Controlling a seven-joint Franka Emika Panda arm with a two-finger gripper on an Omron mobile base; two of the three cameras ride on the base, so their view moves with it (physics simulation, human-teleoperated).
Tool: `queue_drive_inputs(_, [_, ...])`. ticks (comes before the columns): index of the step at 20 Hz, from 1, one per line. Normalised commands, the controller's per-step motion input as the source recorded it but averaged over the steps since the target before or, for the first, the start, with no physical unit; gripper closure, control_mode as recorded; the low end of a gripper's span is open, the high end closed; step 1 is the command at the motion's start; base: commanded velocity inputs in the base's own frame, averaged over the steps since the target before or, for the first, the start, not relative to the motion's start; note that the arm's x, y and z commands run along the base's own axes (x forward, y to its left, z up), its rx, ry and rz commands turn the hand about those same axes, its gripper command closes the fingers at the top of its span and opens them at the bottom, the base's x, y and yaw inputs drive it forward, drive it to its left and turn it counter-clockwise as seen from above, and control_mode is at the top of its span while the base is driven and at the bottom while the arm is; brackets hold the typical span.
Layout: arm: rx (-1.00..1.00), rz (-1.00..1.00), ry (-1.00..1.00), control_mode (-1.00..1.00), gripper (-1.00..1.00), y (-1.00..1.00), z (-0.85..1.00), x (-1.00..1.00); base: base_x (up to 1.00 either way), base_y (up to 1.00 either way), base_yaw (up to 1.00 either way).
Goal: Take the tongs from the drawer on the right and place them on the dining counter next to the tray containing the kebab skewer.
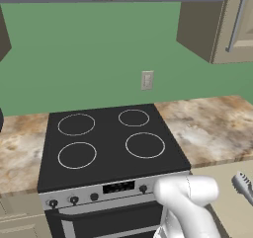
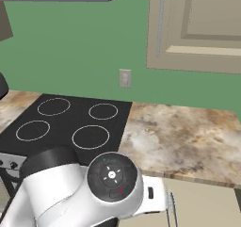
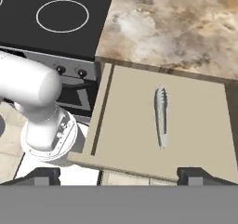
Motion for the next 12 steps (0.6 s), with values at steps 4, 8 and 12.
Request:
queue_drive_inputs(4, [0.32,0.60,0.16,-1.00,-1.00,-0.08,0.00,0.09,0.00,0.00,0.00])
queue_drive_inputs(8, [0.21,0.16,0.03,-1.00,-1.00,-0.15,0.00,0.04,0.00,0.00,0.00])
queue_drive_inputs(12, [0.00,-0.07,0.05,-1.00,-1.00,-0.10,0.00,0.16,0.00,0.00,0.00])
